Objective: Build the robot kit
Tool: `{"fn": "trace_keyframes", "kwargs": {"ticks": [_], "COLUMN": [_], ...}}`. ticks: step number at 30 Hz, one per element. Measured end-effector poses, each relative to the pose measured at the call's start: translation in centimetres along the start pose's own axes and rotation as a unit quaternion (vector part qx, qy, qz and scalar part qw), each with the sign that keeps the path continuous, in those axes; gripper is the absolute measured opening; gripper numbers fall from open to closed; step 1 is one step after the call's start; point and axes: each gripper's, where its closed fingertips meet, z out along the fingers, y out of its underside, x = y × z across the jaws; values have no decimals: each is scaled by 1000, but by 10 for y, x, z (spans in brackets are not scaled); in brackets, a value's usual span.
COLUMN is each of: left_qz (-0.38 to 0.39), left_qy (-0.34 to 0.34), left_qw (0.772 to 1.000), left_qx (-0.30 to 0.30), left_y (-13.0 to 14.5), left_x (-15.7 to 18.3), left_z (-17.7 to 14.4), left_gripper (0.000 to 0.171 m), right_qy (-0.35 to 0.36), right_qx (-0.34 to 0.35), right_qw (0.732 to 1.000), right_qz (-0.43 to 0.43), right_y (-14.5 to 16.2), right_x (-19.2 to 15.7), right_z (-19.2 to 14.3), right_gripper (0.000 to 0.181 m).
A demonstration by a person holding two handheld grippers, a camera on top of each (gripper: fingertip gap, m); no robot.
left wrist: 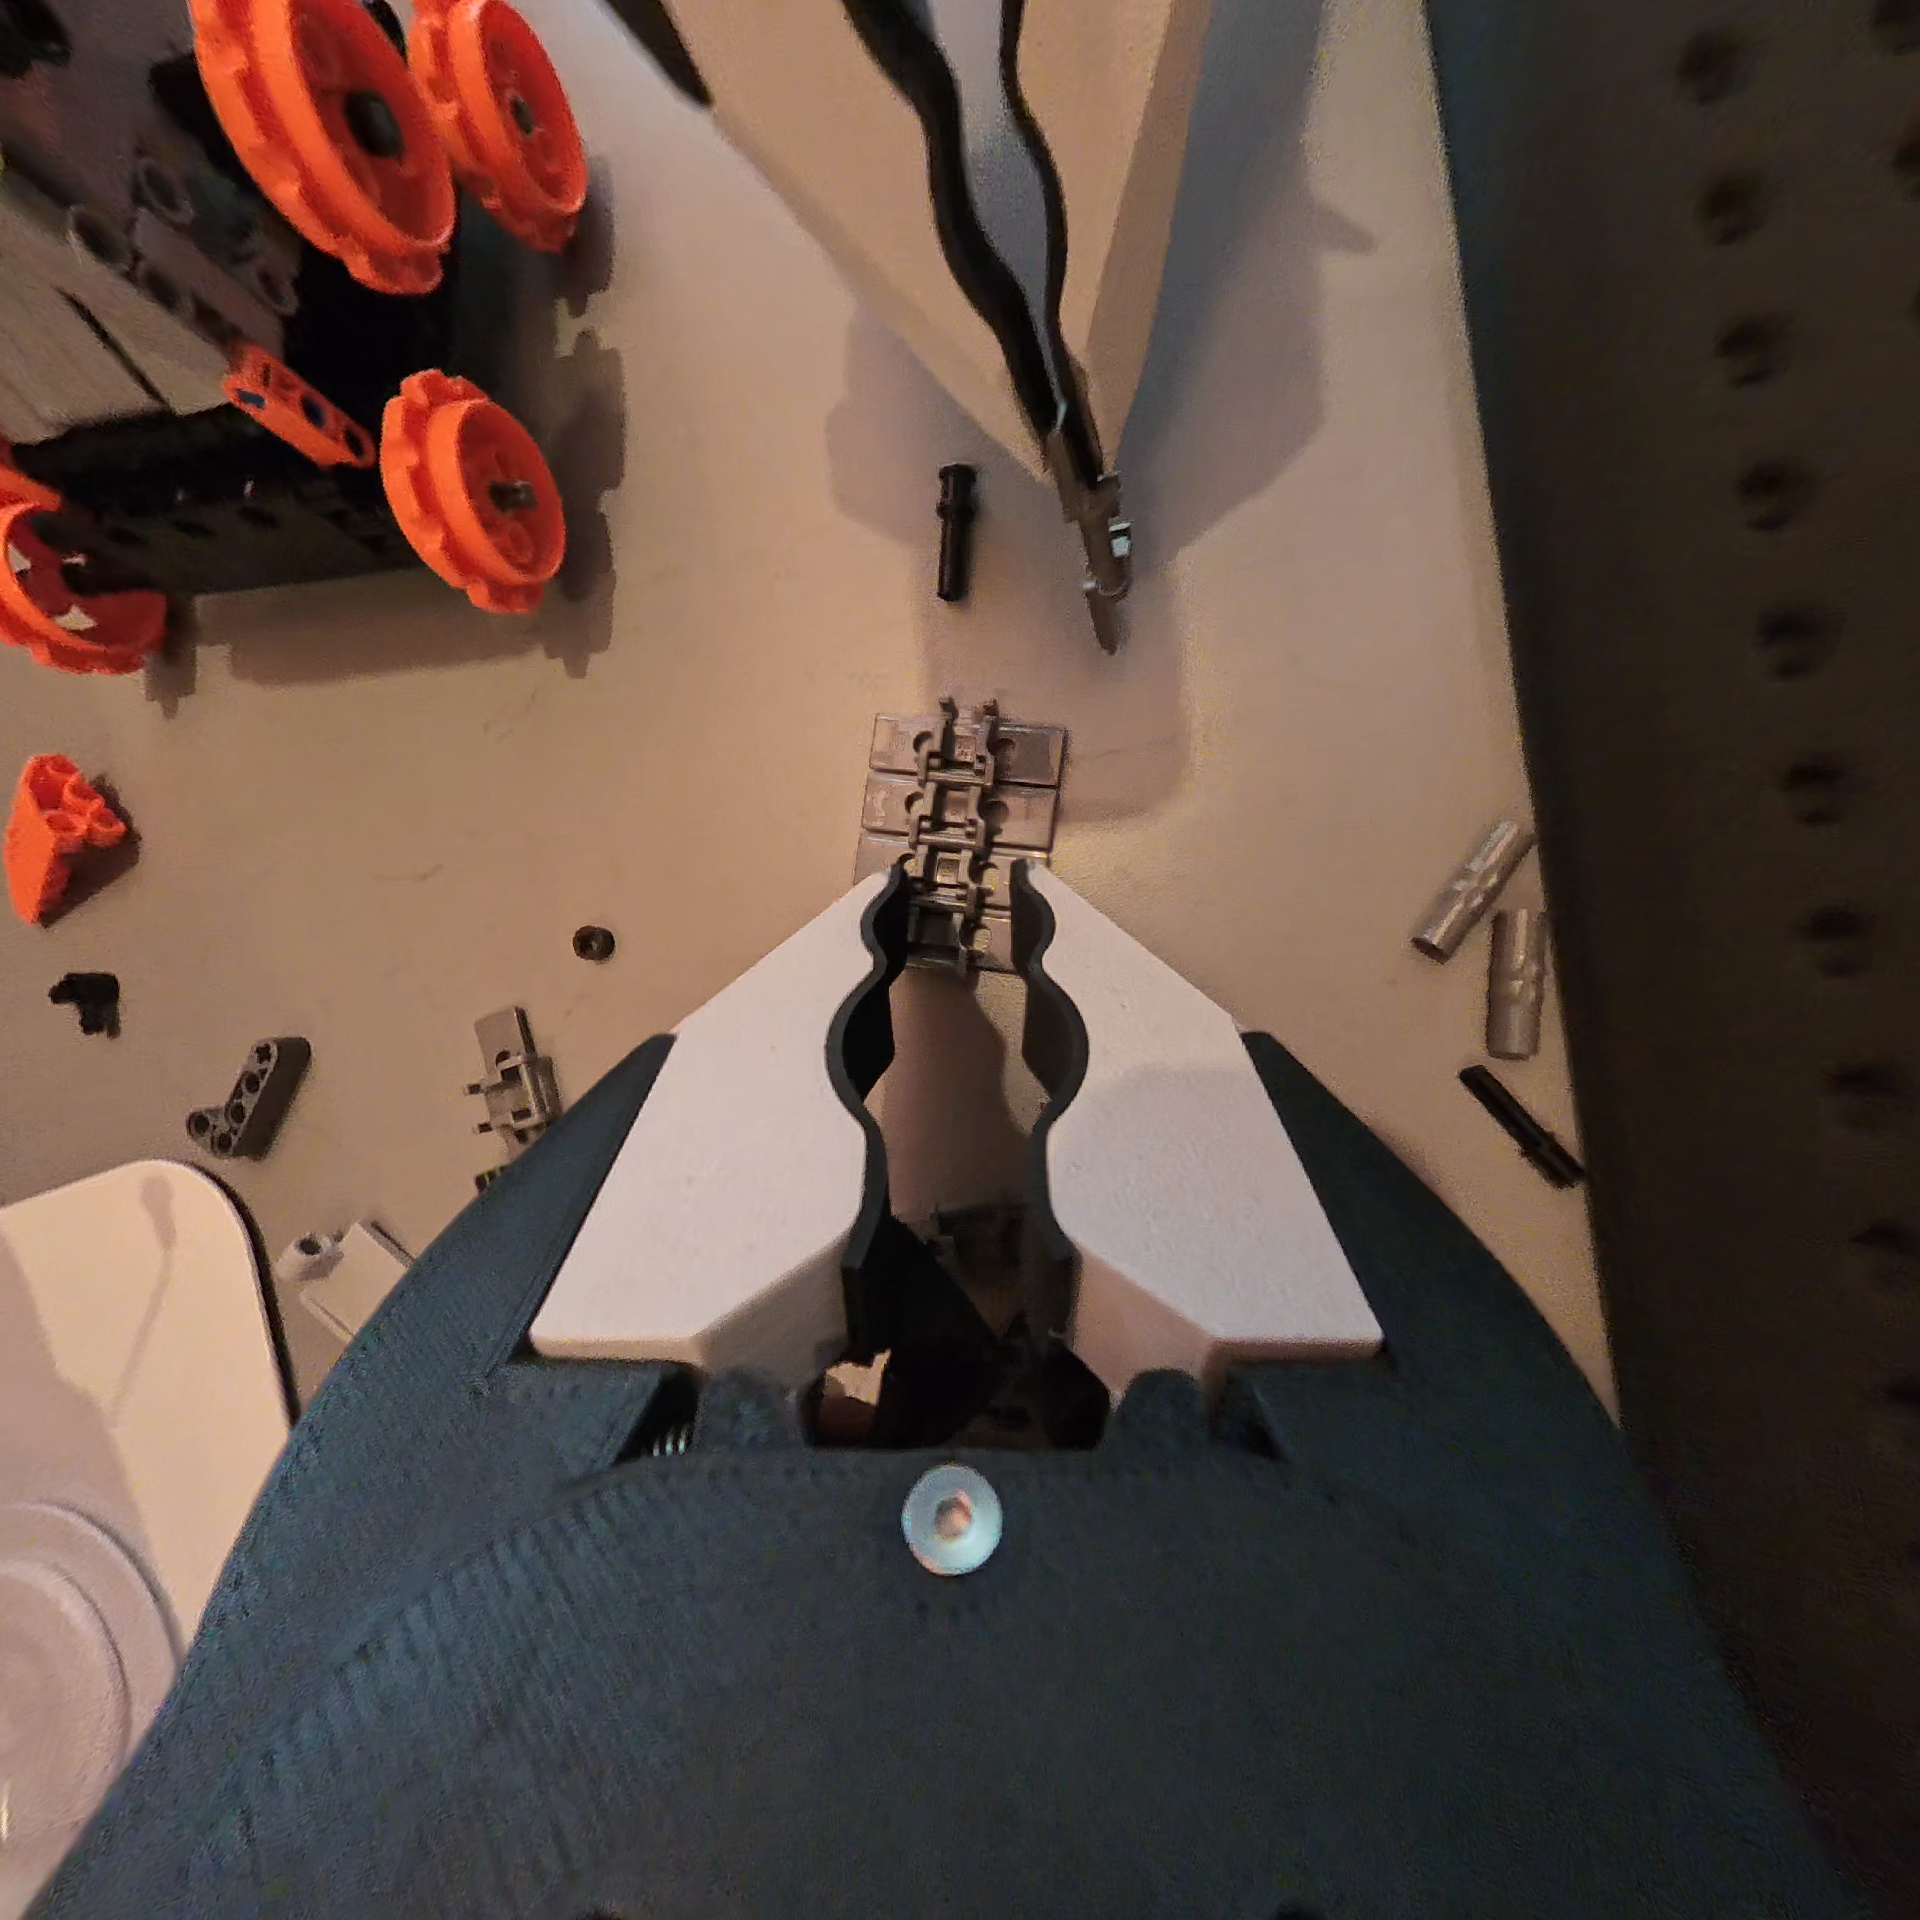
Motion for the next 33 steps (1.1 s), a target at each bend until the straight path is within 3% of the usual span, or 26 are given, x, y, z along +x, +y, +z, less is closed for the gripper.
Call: {"fn": "trace_keyframes", "kwargs": {"ticks": [8,15,18,21,25,31,33], "left_qz": [100,128,127,130,126,113,111], "left_qy": [80,89,86,85,76,59,57], "left_qw": [992,988,988,988,989,992,992], "left_qx": [7,11,11,11,1,-13,-15], "left_y": [0,-1,-1,-1,1,5,5], "left_x": [20,23,22,22,20,14,14], "left_z": [-5,-4,-4,-5,-5,-6,-6], "left_gripper": [13,13,13,13,13,13,13], "right_qy": [-77,-99,-86,-73,-41,40,68], "right_qx": [-9,-30,-18,0,0,23,35], "right_qw": [997,994,996,997,999,999,997], "right_qz": [25,32,33,20,9,-3,18], "right_y": [-7,0,-2,-4,-1,-4,-9], "right_x": [-8,-8,-6,-7,-8,-1,-1], "right_z": [11,22,21,18,17,11,6], "right_gripper": [0,8,19,2,0,22,21]}}
